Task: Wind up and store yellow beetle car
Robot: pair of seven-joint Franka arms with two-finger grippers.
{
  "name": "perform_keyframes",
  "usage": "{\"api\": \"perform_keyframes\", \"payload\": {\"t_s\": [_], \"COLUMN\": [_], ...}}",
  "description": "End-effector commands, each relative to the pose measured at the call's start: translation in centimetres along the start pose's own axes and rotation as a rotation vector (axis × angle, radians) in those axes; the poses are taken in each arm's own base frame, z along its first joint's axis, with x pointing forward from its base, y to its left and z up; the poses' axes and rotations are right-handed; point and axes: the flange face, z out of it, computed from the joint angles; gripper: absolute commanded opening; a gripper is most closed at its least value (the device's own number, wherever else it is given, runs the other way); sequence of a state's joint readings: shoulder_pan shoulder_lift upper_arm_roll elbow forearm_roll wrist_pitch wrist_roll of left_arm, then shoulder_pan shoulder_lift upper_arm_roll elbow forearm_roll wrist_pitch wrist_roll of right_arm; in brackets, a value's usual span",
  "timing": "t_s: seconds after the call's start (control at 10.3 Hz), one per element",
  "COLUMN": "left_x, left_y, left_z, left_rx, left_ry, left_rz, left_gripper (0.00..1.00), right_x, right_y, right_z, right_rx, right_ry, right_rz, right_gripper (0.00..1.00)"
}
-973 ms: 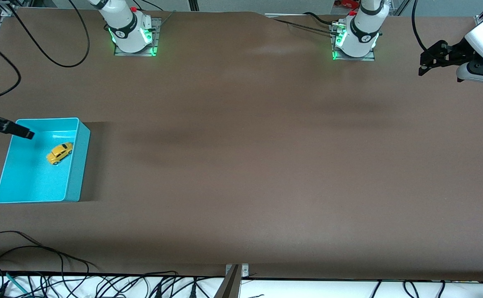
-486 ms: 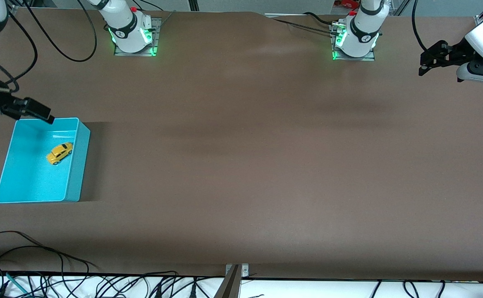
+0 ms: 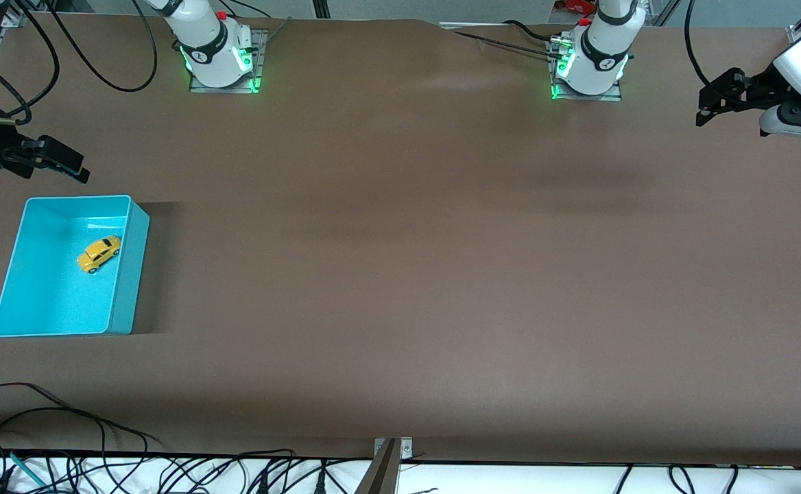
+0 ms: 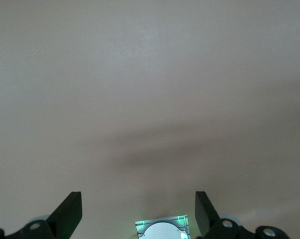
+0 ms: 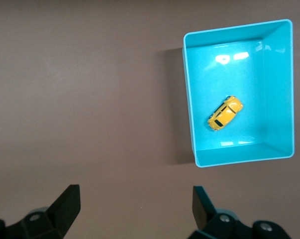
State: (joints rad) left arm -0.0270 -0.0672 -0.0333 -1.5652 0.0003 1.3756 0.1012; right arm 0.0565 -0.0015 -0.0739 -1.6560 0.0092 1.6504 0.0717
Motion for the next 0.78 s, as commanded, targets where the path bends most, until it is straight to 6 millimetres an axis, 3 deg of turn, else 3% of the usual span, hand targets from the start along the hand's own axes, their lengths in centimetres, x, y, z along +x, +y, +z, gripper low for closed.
{"api": "perform_keyframes", "payload": {"t_s": [0.0,0.19,0.68], "left_x": [0.12,0.07,0.11], "left_y": [-0.03,0.05,0.59], "left_z": [-0.47,-0.54,-0.68], "left_rx": [-0.015,-0.014,-0.011], "left_ry": [-0.002,0.0,0.002], "left_rz": [0.0,0.0,0.01], "left_gripper": [1.0,1.0,1.0], "right_x": [-0.85,-1.03,-1.33], "right_y": [0.1,0.99,1.0], "right_z": [-0.03,-0.31,-0.88], "right_rx": [-0.04,-0.036,-0.028], "right_ry": [-0.005,-0.023,-0.04], "right_rz": [-0.022,-0.01,-0.013], "right_gripper": [1.0,1.0,1.0]}}
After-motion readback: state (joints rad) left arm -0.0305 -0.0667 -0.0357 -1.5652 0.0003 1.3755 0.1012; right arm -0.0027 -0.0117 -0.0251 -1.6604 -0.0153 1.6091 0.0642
